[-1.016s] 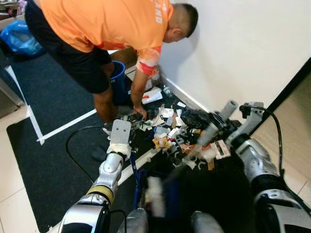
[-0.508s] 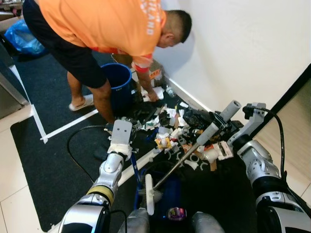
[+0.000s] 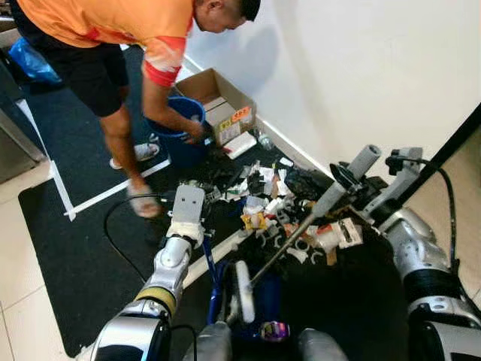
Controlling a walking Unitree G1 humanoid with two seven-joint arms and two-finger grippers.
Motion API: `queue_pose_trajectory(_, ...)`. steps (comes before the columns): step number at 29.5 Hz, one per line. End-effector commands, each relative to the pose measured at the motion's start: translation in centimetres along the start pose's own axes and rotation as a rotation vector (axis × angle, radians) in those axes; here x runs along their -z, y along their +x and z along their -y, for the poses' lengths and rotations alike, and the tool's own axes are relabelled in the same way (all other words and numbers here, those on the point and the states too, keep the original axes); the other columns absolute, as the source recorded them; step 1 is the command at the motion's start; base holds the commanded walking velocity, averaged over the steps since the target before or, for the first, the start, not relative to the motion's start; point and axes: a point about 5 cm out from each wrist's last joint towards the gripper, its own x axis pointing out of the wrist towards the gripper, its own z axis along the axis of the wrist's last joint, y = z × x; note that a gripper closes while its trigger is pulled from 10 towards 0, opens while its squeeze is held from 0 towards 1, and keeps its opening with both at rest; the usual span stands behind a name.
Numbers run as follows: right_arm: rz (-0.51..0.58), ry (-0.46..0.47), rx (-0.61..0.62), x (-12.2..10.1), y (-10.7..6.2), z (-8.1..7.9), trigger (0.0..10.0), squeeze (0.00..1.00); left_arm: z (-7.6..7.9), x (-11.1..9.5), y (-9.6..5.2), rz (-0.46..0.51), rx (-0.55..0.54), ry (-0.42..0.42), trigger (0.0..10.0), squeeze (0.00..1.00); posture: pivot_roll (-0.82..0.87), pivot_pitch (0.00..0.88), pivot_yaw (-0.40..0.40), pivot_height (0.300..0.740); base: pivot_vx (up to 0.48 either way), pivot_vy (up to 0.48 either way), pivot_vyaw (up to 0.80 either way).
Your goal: Sweep floor
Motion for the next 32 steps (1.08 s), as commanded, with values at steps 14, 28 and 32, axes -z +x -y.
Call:
queue_pose_trajectory(14, -0.056, -0.189, 0.104, -2.3, 0.0, 1.1, 10.0, 0.0, 0.6, 5.8, -3.0, -0.283, 0.028, 0.016, 10.0, 0.0, 0.1, 0.076, -0.038, 0.74, 0.0, 0.0, 0.0)
queue_pose_trajectory(28, -0.145, -0.304, 0.226, -2.8, -0.2, 2.4, 10.0, 0.0, 0.7, 5.9, -3.1, -0.285, 0.028, 0.013, 10.0, 0.0, 0.1, 0.08, -0.041, 0.74, 0.0, 0.0, 0.0)
queue_pose_trajectory(32, -0.271, -0.311, 0.233, -1.0, -0.5, 2.5, 10.0, 0.0, 0.8, 5.9, -3.1, -0.286, 0.029, 0.012, 10.0, 0.0, 0.1, 0.082, -0.041, 0.74, 0.0, 0.0, 0.0)
